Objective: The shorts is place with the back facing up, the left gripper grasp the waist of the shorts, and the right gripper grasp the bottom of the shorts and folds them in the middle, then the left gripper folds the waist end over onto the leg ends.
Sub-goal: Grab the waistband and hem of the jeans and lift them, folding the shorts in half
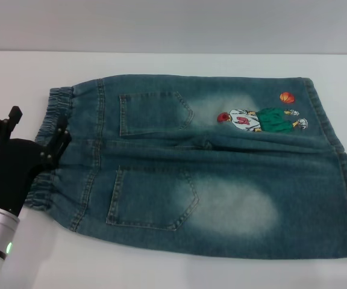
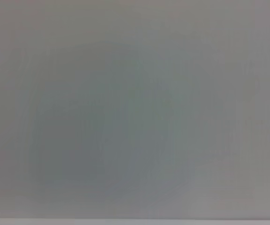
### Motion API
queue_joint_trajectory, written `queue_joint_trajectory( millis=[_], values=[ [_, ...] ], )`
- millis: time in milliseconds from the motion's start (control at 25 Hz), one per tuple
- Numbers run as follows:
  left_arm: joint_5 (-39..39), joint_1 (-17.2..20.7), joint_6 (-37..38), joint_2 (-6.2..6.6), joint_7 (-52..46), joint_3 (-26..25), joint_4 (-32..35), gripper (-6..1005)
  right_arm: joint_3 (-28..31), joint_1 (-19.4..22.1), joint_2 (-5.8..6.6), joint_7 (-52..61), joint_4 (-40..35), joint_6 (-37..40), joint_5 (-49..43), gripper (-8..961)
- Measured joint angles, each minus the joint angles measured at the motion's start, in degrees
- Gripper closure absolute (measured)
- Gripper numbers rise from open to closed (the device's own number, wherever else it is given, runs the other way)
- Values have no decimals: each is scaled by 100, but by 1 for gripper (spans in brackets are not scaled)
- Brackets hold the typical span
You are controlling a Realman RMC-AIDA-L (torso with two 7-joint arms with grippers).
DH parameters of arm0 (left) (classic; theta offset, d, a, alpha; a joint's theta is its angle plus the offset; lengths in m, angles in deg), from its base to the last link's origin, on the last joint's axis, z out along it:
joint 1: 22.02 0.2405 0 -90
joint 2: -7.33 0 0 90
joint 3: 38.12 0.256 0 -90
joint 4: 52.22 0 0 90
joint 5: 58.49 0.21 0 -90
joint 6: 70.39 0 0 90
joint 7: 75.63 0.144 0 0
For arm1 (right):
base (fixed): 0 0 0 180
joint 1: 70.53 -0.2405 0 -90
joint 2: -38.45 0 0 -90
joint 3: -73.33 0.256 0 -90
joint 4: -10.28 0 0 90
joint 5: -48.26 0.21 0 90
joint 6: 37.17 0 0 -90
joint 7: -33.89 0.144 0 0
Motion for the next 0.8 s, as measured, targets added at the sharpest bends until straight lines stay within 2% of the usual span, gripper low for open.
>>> queue_joint_trajectory(
  millis=[480, 640, 720, 760, 800],
  values=[
    [38, -25, -240, 36, -89, 20, -141, 153, -4, -82, 37, 360, 14, 44, -2, 237],
    [51, -143, -714, 141, -334, -20, -546, 154, -4, -224, 174, 880, 127, 183, -9, 236],
    [51, -143, -714, 141, -334, -20, -546, 154, -24, -248, 237, 1134, 305, 342, -32, 236],
    [53, -158, -863, 216, -360, -40, -817, 154, -63, -233, 317, 1384, 581, 662, -111, 237],
    [53, -158, -863, 216, -360, -40, -817, 154, -63, -233, 317, 1384, 581, 662, -111, 239]
  ],
)
